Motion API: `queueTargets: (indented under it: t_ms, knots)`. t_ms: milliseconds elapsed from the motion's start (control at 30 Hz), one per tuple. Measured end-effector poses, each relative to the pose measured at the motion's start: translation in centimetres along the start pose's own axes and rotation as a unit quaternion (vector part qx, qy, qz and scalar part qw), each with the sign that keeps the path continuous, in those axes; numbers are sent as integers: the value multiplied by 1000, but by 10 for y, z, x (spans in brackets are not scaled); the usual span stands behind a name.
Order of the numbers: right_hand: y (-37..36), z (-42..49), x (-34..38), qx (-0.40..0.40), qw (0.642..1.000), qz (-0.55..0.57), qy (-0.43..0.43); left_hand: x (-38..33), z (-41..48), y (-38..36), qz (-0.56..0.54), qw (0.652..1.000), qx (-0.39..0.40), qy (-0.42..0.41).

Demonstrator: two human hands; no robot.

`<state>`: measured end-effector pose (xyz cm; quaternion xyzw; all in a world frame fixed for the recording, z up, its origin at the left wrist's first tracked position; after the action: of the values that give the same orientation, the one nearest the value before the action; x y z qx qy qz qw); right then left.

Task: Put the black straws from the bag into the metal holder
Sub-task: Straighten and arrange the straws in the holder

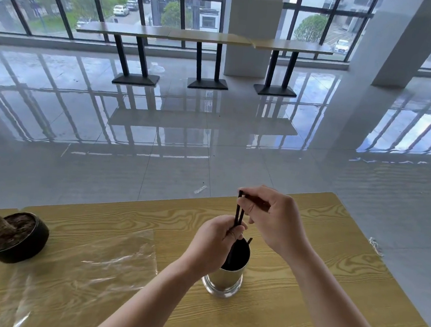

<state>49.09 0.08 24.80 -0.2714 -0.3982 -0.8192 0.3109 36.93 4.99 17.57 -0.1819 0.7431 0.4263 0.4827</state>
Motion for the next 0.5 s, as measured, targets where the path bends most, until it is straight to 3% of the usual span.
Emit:
queueTargets:
  t_ms: [133, 233, 367, 500]
  knots:
    - [13, -6, 0, -23, 999, -27, 10, -1, 2, 1, -16, 1000, 0, -19]
    - [26, -17, -14, -63, 997, -35, -23, 10, 1, 14, -10, 997, -72, -39]
    - [27, -36, -44, -53, 994, -51, -77, 44, -2, 36, 16, 980, -198, 1]
    - [9, -50, -64, -23, 991, -68, -110, 76, -5, 34, 32, 978, -198, 50]
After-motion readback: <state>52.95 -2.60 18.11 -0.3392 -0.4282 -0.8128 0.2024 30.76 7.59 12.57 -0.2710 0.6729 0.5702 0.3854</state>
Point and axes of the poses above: each hand's wrist, its own z-axis towards the middle knuckle, its own y-axis out of the back of the hand, x = y × z, the point moved 7 cm from there along z, towards the middle knuckle, and after that the axes turned 15 degrees about y, right-handed, at the moved point
